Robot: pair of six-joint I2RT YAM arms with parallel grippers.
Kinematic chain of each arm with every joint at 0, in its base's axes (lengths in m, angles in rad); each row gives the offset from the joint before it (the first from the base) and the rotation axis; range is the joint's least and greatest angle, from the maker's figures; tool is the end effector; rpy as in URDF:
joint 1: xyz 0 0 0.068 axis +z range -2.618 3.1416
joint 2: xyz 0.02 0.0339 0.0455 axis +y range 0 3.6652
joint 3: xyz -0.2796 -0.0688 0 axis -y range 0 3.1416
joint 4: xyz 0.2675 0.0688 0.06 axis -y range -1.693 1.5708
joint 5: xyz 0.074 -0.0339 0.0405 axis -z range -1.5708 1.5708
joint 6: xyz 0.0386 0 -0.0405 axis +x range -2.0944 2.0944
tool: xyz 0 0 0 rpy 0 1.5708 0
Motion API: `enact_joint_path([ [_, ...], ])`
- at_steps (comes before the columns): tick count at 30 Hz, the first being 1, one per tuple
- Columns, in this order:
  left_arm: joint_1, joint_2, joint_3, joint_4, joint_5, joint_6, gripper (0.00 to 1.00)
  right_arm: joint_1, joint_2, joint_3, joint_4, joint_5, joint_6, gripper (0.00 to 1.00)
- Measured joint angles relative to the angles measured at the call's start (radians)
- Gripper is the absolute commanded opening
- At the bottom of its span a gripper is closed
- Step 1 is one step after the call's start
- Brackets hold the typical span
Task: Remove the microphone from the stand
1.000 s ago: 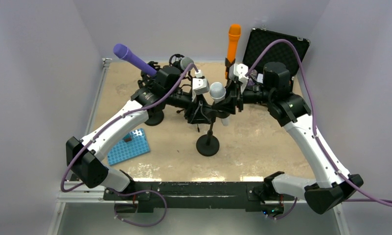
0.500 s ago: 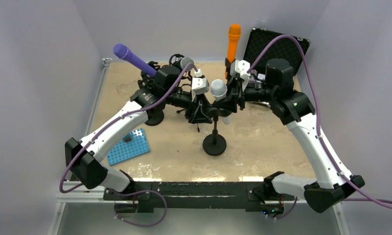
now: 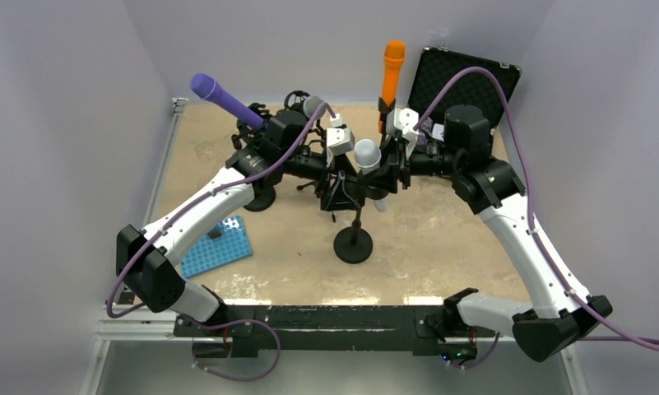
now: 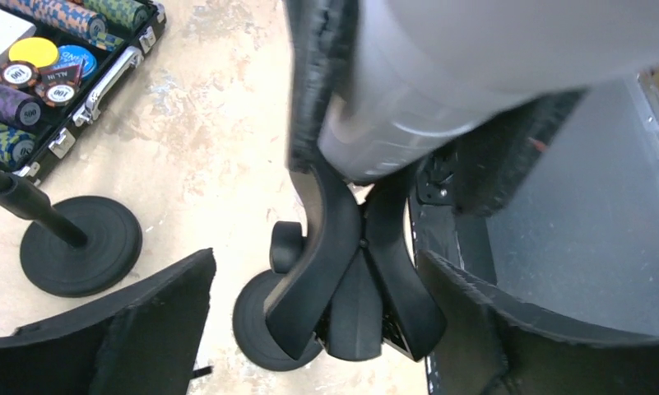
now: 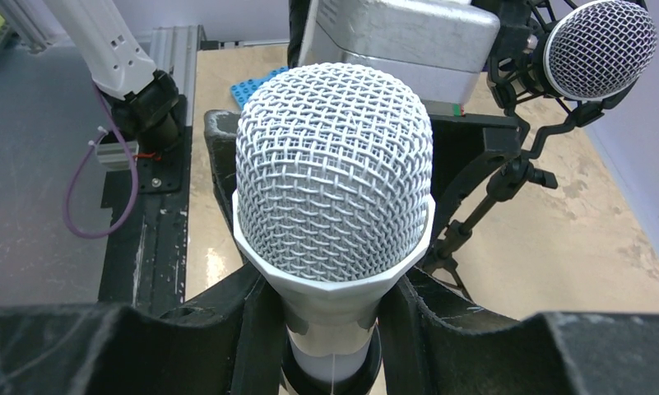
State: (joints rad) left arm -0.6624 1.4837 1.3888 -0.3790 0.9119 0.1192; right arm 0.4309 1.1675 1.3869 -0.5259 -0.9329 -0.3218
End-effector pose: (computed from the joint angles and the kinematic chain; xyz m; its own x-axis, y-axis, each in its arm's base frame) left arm 0.2608 -0.2421 0.3819 -0.2465 0.2846 -0.9264 0.9675 0.0164 -0.2525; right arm 0.2149 0.1329 0.4582 0.0387 -0.1895 -0.9811 -0.9828 0.1699 -0.0716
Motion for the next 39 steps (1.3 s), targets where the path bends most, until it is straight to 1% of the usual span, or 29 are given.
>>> enact_joint_path([
  [2,0.001,0.005,-0.002,0.011,-0.002,-0.004,1.00,0.001,0.000,0.000,0.000,0.000,-0.001,0.00],
  [6,0.001,0.006,-0.015,0.035,0.000,-0.006,0.93,0.001,0.000,0.000,-0.001,-0.001,-0.005,0.00],
  [7,0.001,0.006,-0.019,0.041,0.001,-0.006,0.90,0.001,0.000,0.000,-0.002,-0.001,-0.004,0.00],
  [9,0.001,0.006,-0.027,0.047,0.004,-0.005,0.82,0.001,0.000,0.000,-0.002,-0.001,-0.004,0.00],
  [12,0.000,0.006,-0.029,0.048,0.018,-0.003,0.62,0.001,0.000,0.000,0.001,0.002,-0.005,0.00],
  [14,-0.002,0.006,-0.029,0.047,0.028,0.004,0.53,0.000,0.001,0.000,0.004,0.008,-0.005,0.00],
  [15,-0.002,0.006,-0.029,0.050,0.027,0.013,0.41,-0.001,0.001,0.000,0.003,0.016,0.000,0.00],
  [16,-0.002,0.006,-0.029,0.056,0.024,0.023,0.08,-0.002,0.001,0.000,0.004,0.022,0.003,0.00],
  [17,-0.002,0.006,-0.029,0.057,0.025,0.024,0.00,-0.002,0.002,0.000,0.005,0.023,0.003,0.00],
  [25,-0.002,-0.011,-0.054,0.078,0.026,0.022,0.00,0.001,0.001,-0.002,0.007,0.025,-0.001,0.00],
  [26,-0.002,-0.013,-0.058,0.078,0.026,0.023,0.05,0.002,0.001,-0.002,0.006,0.025,0.000,0.00],
  [27,-0.002,-0.015,-0.061,0.078,0.026,0.023,0.27,0.002,0.001,-0.002,0.006,0.025,0.000,0.00],
  [28,-0.002,-0.017,-0.062,0.077,0.026,0.024,0.45,0.004,0.001,-0.002,0.006,0.025,0.000,0.00],
  [29,-0.002,-0.018,-0.063,0.078,0.026,0.023,0.57,0.005,0.001,-0.002,0.006,0.025,0.000,0.00],
  [30,-0.002,-0.020,-0.068,0.085,0.026,0.022,0.68,0.006,0.001,-0.002,0.006,0.025,-0.001,0.00],
  [31,-0.002,-0.024,-0.077,0.100,0.026,0.016,0.75,0.006,0.001,-0.002,0.006,0.025,-0.001,0.00],
  [32,-0.002,-0.029,-0.086,0.114,0.026,0.008,0.80,0.006,0.001,-0.002,0.006,0.024,-0.001,0.00],
  [33,-0.002,-0.033,-0.095,0.129,0.024,-0.003,0.96,0.007,0.001,-0.002,0.006,0.022,-0.004,0.00],
  [34,-0.002,-0.034,-0.104,0.141,0.022,-0.015,0.99,0.007,0.001,-0.002,0.006,0.021,-0.005,0.00],
  [36,-0.002,-0.034,-0.119,0.180,0.013,-0.058,0.99,0.007,0.001,-0.002,0.006,0.020,-0.005,0.00],
  [39,-0.002,-0.034,-0.131,0.263,0.004,-0.139,0.89,0.007,0.001,-0.002,0.006,0.018,-0.005,0.00],
])
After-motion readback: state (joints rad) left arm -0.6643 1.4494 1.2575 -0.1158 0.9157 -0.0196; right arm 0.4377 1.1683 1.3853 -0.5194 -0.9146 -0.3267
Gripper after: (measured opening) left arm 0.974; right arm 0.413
